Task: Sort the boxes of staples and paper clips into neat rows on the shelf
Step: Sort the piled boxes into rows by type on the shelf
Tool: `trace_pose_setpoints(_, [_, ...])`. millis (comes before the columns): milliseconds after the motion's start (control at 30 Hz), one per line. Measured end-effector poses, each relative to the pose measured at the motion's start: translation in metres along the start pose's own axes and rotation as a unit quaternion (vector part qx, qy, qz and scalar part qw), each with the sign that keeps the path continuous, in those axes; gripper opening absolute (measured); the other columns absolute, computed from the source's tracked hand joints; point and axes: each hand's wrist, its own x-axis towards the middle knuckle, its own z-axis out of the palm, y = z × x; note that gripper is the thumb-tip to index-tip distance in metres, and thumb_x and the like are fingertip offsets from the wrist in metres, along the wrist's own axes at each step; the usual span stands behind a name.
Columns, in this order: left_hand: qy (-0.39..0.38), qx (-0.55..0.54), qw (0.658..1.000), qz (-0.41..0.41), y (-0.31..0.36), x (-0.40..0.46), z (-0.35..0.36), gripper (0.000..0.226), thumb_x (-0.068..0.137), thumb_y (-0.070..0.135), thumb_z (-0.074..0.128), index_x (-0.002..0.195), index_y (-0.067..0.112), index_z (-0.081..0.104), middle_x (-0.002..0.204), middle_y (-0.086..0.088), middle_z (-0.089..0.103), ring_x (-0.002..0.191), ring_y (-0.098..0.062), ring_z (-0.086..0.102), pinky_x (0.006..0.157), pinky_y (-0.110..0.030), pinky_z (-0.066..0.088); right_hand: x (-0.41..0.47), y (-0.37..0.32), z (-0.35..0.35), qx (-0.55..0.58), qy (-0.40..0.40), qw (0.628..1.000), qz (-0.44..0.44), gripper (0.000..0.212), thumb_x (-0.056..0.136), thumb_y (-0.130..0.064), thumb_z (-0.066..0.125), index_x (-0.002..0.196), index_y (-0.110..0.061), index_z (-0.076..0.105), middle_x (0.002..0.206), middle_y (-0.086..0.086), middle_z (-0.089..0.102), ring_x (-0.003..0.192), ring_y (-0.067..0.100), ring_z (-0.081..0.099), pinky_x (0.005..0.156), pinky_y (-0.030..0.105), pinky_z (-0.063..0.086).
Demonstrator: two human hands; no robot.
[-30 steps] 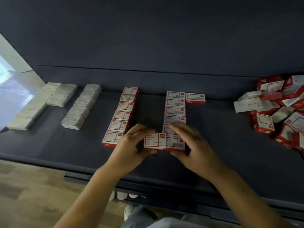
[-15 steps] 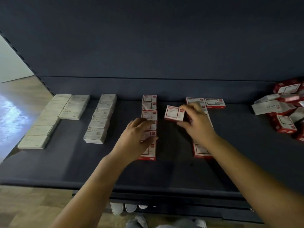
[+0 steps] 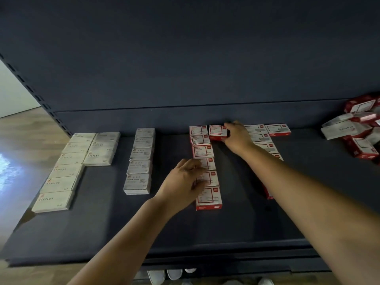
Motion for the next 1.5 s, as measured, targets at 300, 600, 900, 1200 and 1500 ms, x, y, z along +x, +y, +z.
trace_pose_setpoints(300, [0.028,-0.008,0.999,0.021,-0.004,-0.002,0.004,0.035,0.089,0.026,0.06,0.121,0.012,0.062,0.129,-0.004,0.053,0.118,-0.021,0.047,0.097,-0.038,0.045,-0.004,-0.001,0.005,0.059,0.062,0.996,0.023,0.043,0.09,-0.013,0.057,0.132,-0.01,0.047,0.126,0.012,0.056,0.116,0.027,0.053,0.1,0.037,0.042])
trace_pose_setpoints(600, [0.003,0.061,0.998,0.028,0.011,0.005,0.0,0.034,0.095,0.033,0.047,0.126,0.022,0.055,0.134,0.006,0.048,0.127,-0.015,0.038,0.106,-0.03,0.024,-0.046,0.02,-0.007,0.02,0.096,0.989,-0.108,0.036,0.088,-0.007,0.056,0.125,-0.006,0.055,0.126,0.011,0.054,0.117,0.024,0.05,0.098,0.026,0.035])
trace_pose_setpoints(900, [0.012,0.053,0.998,0.022,0.084,0.052,0.026,0.036,0.094,0.031,0.048,0.125,0.016,0.057,0.127,-0.002,0.054,0.122,-0.023,0.044,0.103,-0.035,0.028,-0.105,0.098,-0.049,0.01,0.13,0.975,-0.179,0.035,0.071,0.007,0.065,0.105,0.002,0.066,0.109,0.018,0.062,0.095,0.037,0.061,0.086,0.035,0.043])
trace_pose_setpoints(1200, [0.004,0.031,0.998,0.055,0.181,0.105,0.076,0.033,0.084,0.03,0.051,0.105,0.011,0.068,0.105,-0.005,0.065,0.103,-0.03,0.058,0.09,-0.045,0.044,-0.129,0.207,-0.112,0.009,0.184,0.975,-0.123,0.031,0.072,-0.004,0.057,0.101,0.001,0.068,0.107,0.019,0.064,0.096,0.038,0.062,0.091,0.035,0.04])
trace_pose_setpoints(1500, [0.009,0.038,0.996,0.075,0.241,0.141,0.117,0.031,0.09,0.028,0.055,0.117,0.014,0.064,0.117,-0.003,0.061,0.11,-0.023,0.053,0.096,-0.037,0.037,-0.136,0.297,-0.176,-0.003,0.272,0.953,-0.131,0.031,0.071,0.002,0.056,0.099,0.001,0.069,0.105,0.018,0.063,0.102,0.023,0.05,0.093,0.017,0.032])
